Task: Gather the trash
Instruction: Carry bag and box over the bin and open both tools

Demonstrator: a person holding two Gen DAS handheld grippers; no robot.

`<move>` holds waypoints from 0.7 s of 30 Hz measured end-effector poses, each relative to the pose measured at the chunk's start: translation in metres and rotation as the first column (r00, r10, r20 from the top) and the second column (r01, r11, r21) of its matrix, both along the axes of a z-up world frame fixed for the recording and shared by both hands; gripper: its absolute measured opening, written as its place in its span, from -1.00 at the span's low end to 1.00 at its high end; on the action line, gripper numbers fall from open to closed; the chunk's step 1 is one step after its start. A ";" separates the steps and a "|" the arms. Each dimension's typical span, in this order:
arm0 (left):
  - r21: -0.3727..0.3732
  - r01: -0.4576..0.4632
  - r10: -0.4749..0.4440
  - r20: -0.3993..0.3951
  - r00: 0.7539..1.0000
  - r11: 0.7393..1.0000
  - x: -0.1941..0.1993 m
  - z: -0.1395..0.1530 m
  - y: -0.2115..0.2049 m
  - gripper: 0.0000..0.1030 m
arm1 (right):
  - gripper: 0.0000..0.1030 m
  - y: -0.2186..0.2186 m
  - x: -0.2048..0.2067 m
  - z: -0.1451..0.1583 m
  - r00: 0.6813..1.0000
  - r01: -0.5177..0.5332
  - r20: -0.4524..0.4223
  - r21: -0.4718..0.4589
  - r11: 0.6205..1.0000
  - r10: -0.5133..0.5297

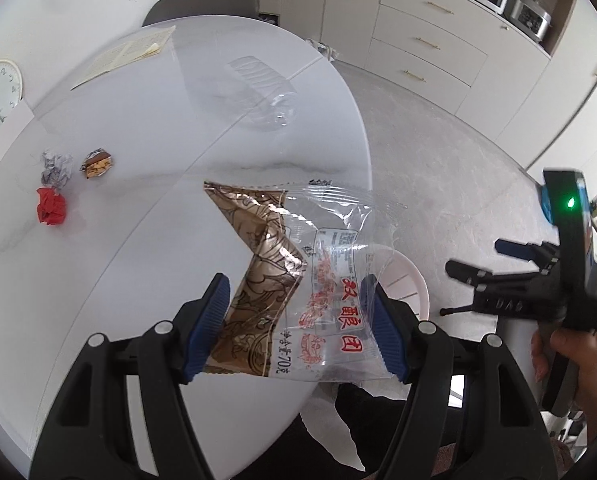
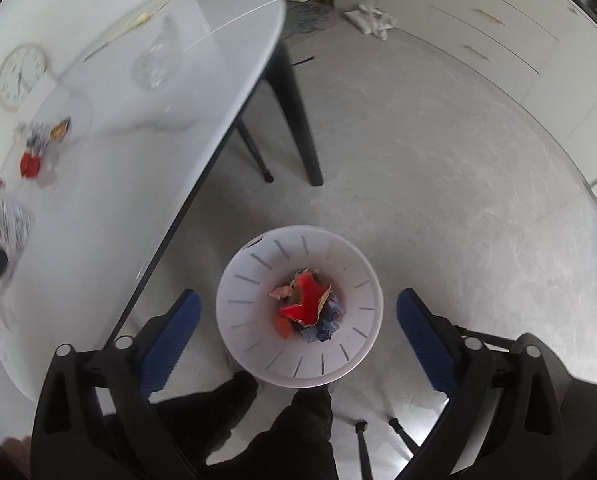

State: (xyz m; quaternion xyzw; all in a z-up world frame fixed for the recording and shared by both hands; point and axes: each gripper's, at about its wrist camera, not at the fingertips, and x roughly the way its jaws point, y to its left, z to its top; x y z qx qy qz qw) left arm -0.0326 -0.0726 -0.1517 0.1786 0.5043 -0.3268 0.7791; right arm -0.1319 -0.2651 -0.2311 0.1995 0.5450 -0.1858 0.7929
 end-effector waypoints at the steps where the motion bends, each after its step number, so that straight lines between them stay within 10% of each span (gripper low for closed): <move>1: 0.005 0.013 -0.013 0.000 1.000 1.000 -0.003 0.000 -0.005 0.28 | 0.95 -0.006 -0.005 0.003 1.000 0.019 0.004 -0.002 1.000 -0.019; 21: -0.027 0.083 -0.085 -0.099 0.991 0.996 -0.040 -0.014 -0.080 0.83 | 0.95 -0.071 -0.051 0.020 0.998 0.068 0.017 0.002 0.998 -0.068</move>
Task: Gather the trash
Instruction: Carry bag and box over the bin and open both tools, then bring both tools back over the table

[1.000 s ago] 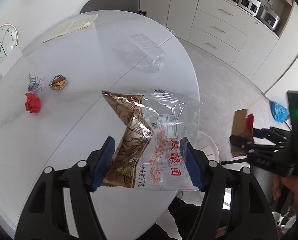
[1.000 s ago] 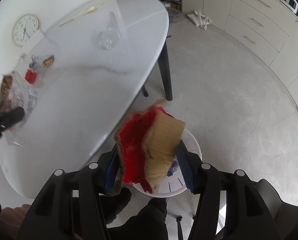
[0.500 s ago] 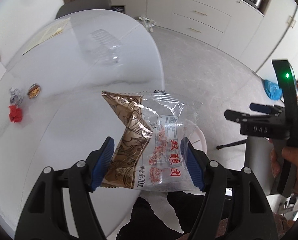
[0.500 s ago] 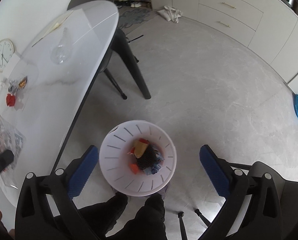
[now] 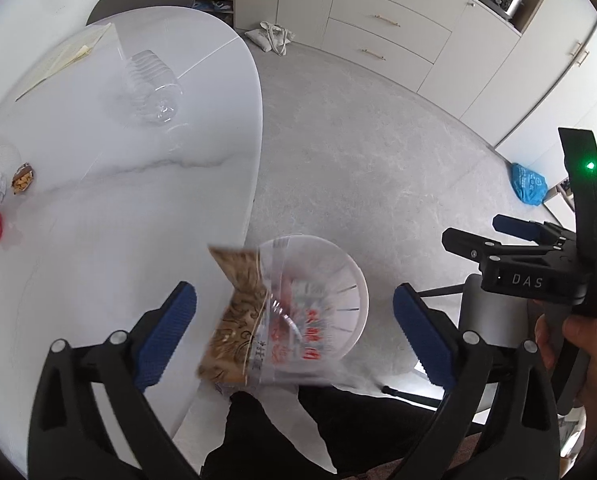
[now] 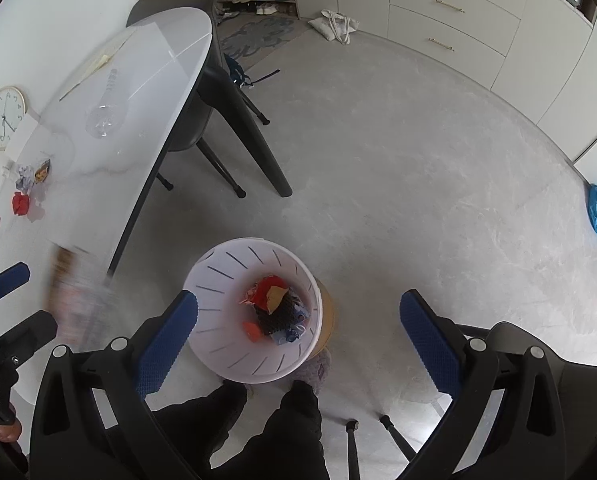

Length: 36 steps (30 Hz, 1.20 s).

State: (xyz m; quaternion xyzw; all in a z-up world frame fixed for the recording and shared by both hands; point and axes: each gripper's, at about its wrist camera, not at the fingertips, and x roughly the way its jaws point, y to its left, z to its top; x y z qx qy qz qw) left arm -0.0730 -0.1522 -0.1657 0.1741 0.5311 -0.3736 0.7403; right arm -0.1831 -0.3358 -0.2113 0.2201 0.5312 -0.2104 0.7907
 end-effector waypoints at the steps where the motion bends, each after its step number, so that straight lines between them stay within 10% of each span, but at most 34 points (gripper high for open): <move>1: 0.001 -0.003 0.003 0.001 1.000 1.000 0.000 0.001 0.000 0.83 | 0.95 -0.001 -0.001 0.000 1.000 0.000 0.002 0.000 1.000 0.000; 23: -0.016 -0.059 0.059 0.016 0.998 0.998 0.007 0.013 0.022 0.84 | 0.95 0.028 0.013 0.023 0.997 -0.058 0.040 -0.012 0.998 0.059; 36: -0.026 -0.302 0.303 0.090 0.949 0.953 0.084 0.032 0.121 0.84 | 0.95 0.088 0.089 0.066 0.967 -0.202 0.146 -0.052 0.978 0.207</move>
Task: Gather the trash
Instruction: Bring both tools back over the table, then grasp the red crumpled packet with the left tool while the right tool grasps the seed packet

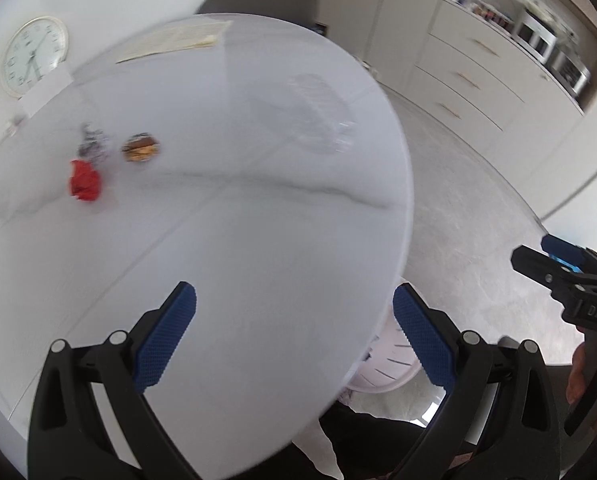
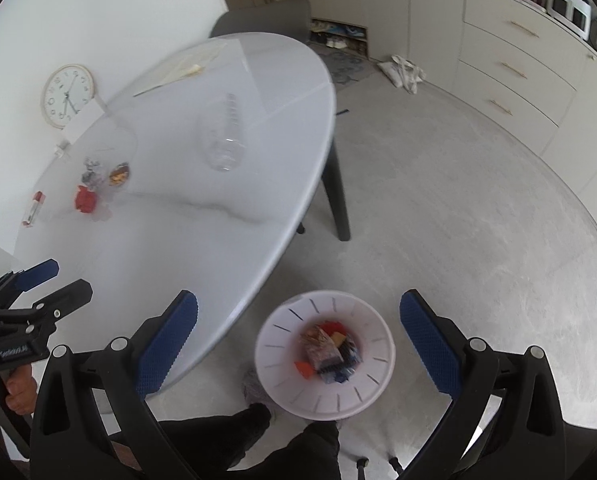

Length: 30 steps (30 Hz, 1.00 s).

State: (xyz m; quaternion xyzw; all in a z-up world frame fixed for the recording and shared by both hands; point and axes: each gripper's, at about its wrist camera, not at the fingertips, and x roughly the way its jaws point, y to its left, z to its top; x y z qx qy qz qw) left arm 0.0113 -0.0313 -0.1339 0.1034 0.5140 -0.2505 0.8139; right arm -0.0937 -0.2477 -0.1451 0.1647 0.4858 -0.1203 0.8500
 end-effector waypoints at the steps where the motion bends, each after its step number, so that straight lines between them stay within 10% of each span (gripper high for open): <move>1: 0.001 -0.022 0.022 0.005 1.000 1.000 0.007 0.001 0.011 0.84 | 0.95 0.007 0.006 0.001 1.000 -0.010 0.004 0.001 1.000 0.010; 22: 0.086 -0.418 0.413 0.071 0.908 0.904 0.229 -0.074 0.143 0.84 | 0.95 0.123 0.137 0.007 0.985 -0.174 0.000 -0.006 0.985 0.174; 30: 0.089 -0.417 0.419 0.005 0.908 0.904 0.266 -0.112 0.140 0.39 | 0.95 0.148 0.202 -0.011 0.967 -0.251 -0.055 -0.007 0.968 0.250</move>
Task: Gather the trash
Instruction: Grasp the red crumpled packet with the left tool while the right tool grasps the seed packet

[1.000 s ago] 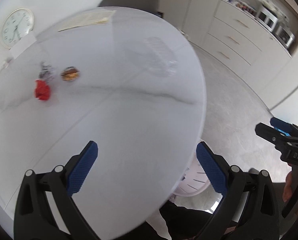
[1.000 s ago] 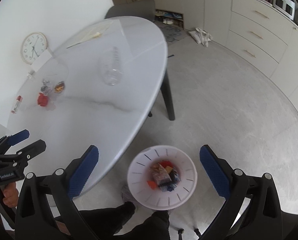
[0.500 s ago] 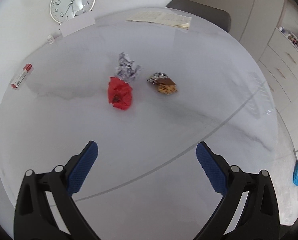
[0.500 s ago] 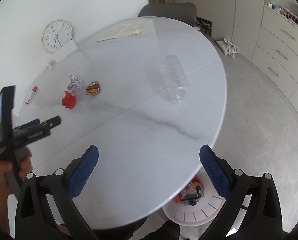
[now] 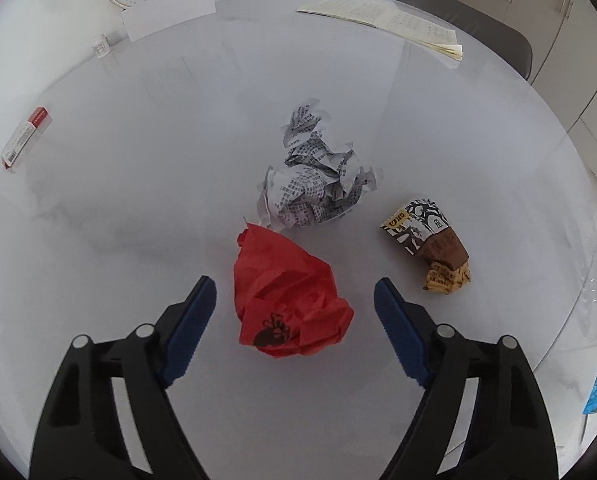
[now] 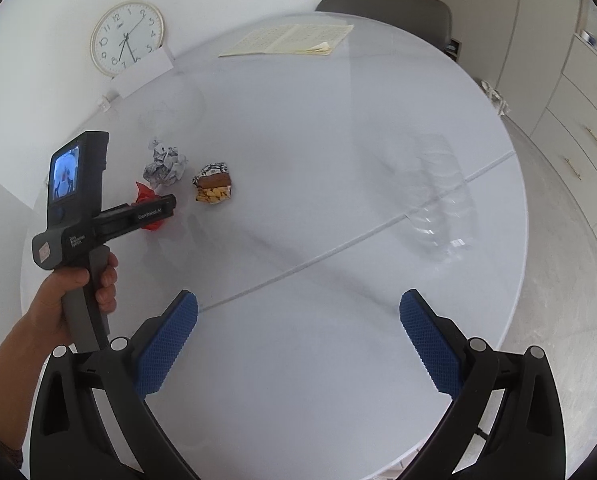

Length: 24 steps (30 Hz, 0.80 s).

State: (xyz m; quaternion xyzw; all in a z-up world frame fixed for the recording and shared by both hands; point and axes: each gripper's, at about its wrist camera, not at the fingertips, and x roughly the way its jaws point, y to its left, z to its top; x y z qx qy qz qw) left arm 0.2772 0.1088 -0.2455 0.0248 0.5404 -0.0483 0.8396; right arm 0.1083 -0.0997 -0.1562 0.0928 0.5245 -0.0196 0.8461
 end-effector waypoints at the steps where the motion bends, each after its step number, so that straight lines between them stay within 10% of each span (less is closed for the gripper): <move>1: -0.015 -0.003 0.003 -0.011 1.000 1.000 0.002 -0.003 0.001 0.25 | 0.95 0.003 0.008 -0.001 1.000 -0.016 -0.002 0.000 1.000 0.016; 4: -0.051 -0.019 0.017 -0.035 0.999 0.999 0.005 -0.009 0.008 -0.08 | 0.95 0.017 0.039 -0.007 0.997 -0.078 -0.004 -0.012 0.997 0.078; 16: -0.059 -0.030 0.031 0.025 0.999 0.998 -0.014 0.022 0.028 -0.15 | 0.95 0.075 0.155 -0.066 0.952 -0.304 -0.058 -0.046 0.952 0.301; 24: -0.091 -0.088 0.091 0.030 0.995 0.992 -0.035 0.046 0.050 -0.15 | 0.46 0.095 0.178 -0.094 0.932 -0.353 -0.119 -0.085 0.932 0.342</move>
